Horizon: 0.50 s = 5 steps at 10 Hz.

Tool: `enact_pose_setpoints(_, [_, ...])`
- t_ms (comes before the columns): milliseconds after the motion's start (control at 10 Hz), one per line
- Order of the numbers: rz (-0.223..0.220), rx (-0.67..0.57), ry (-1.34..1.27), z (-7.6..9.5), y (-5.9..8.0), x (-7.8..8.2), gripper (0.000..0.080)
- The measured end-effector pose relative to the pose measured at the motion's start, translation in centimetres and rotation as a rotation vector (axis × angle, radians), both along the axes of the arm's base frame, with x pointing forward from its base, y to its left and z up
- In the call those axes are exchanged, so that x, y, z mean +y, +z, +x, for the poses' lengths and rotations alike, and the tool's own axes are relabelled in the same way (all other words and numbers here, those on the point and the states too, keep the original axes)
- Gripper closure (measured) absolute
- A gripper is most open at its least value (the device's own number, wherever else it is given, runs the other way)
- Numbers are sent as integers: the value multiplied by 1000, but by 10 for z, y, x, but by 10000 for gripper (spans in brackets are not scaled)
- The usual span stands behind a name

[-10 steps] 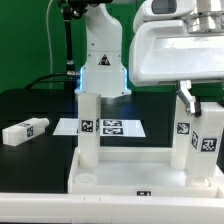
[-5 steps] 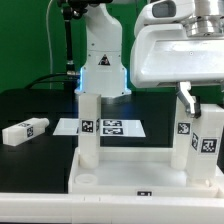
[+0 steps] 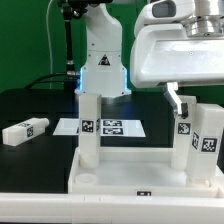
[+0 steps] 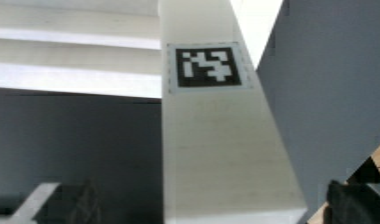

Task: Assemble desk

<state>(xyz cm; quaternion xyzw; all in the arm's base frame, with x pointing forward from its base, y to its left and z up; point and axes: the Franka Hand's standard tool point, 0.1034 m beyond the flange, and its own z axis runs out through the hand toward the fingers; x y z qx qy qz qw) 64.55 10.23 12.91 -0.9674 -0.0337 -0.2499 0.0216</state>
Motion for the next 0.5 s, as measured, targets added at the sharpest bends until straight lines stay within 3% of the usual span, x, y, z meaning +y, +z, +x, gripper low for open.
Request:
enact_pose_setpoints(200, [0,6,-3,0,3,-3,156])
enact_pose_setpoints(400, [9,5,-4,3,15,-2,150])
enact_pose_setpoints(500, [9,20,-3,1,12,-2,150])
